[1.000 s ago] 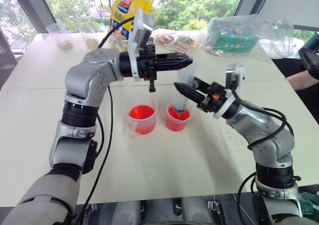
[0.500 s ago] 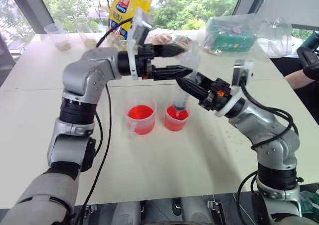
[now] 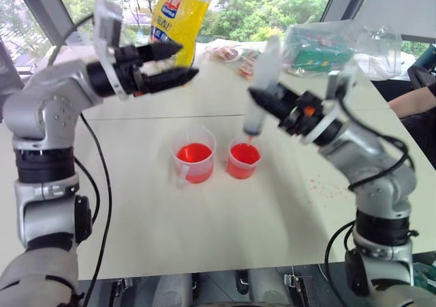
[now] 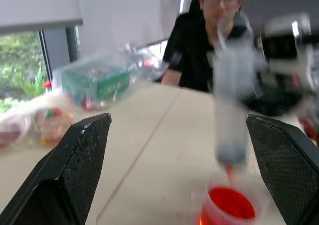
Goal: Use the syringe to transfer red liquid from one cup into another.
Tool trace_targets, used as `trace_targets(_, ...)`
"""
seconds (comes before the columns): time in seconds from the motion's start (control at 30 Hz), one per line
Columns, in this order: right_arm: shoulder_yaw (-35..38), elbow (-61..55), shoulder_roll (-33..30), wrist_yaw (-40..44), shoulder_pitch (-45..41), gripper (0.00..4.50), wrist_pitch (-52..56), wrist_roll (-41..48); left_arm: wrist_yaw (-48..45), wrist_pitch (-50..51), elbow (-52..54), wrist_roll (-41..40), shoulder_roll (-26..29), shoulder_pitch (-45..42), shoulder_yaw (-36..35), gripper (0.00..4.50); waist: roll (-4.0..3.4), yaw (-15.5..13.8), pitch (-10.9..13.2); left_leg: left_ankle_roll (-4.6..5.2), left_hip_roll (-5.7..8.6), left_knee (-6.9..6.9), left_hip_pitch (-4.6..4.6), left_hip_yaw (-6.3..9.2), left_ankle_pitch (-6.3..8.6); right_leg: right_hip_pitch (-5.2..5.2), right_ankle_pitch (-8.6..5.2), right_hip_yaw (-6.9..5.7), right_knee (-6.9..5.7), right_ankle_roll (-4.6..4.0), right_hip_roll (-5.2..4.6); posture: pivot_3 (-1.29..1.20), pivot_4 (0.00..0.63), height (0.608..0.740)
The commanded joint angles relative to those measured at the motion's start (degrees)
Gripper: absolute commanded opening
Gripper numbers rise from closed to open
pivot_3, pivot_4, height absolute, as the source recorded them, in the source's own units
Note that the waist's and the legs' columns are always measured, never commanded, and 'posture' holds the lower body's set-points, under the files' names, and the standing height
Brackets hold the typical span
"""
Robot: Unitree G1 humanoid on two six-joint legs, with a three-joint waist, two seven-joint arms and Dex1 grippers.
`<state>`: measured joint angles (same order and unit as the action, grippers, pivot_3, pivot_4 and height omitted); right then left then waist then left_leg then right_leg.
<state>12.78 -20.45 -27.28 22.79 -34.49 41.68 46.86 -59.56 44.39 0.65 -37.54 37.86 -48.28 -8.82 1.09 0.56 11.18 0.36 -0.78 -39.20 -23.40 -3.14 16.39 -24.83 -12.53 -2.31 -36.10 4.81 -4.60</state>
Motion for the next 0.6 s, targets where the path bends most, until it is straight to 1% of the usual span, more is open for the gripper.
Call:
trace_targets(0.03,7.0,4.2,-4.0,-8.1,-6.3,1.34,9.1,4.7,1.2,-0.4,7.0,-0.7,1.2,4.2,-0.4,4.44,-0.01,0.1,0.0,0.0,-0.02,0.0,0.0,0.02,0.0,0.0,0.0,-0.02,0.0,-0.01,0.02,0.0,0.15,0.74)
trace_targets(0.1,9.8,7.6,-6.7,-12.3,-9.3,1.34,16.3,7.7,2.5,-0.1,9.7,-1.3,1.3,7.2,-1.0,4.44,-0.01,0.1,0.0,0.0,-0.03,0.03,0.0,-0.03,0.0,-0.03,0.0,0.01,-0.01,-0.02,-0.01,0.0,0.15,0.74)
trace_targets(0.17,11.1,11.1,-10.3,-15.0,-10.8,1.34,25.2,9.3,3.8,0.2,12.2,-2.0,1.2,10.1,-1.8,4.44,-0.01,0.0,0.0,0.0,-0.04,0.04,-0.01,-0.04,0.0,-0.03,0.0,0.02,0.01,-0.02,-0.03,0.0,0.15,0.74)
trace_targets(0.23,9.8,12.6,-13.9,-14.5,-9.9,1.34,30.7,8.6,4.4,0.0,14.4,-2.4,1.5,12.6,-2.0,4.44,-0.01,0.0,0.0,0.01,-0.04,0.06,-0.02,-0.03,0.01,-0.03,-0.01,0.04,0.03,-0.03,-0.04,0.0,0.15,0.74)
trace_targets(0.33,5.0,14.8,-17.8,-12.7,-6.4,1.34,37.8,6.4,5.0,0.3,16.9,-3.8,1.6,15.4,-2.3,4.44,0.01,0.0,0.0,0.06,-0.04,0.07,-0.02,-0.04,0.04,-0.02,-0.01,0.06,0.07,-0.04,-0.03,0.0,0.15,0.74)
trace_targets(0.43,1.6,15.8,-19.3,-10.4,-3.6,1.34,38.5,3.7,5.0,0.2,18.2,-4.5,2.1,16.8,-1.8,4.44,0.0,0.1,0.0,0.06,-0.03,0.06,-0.02,-0.07,0.04,-0.02,-0.01,0.06,0.07,-0.03,-0.01,0.0,0.15,0.74)
trace_targets(0.6,-2.4,22.0,-18.2,-7.5,-2.0,1.34,38.5,-0.9,4.9,0.9,19.2,-6.1,2.7,17.5,-1.4,4.44,0.0,0.1,0.0,0.07,-0.02,0.04,0.0,-0.1,0.03,-0.04,0.0,0.08,0.06,-0.02,0.06,0.0,0.15,0.74)
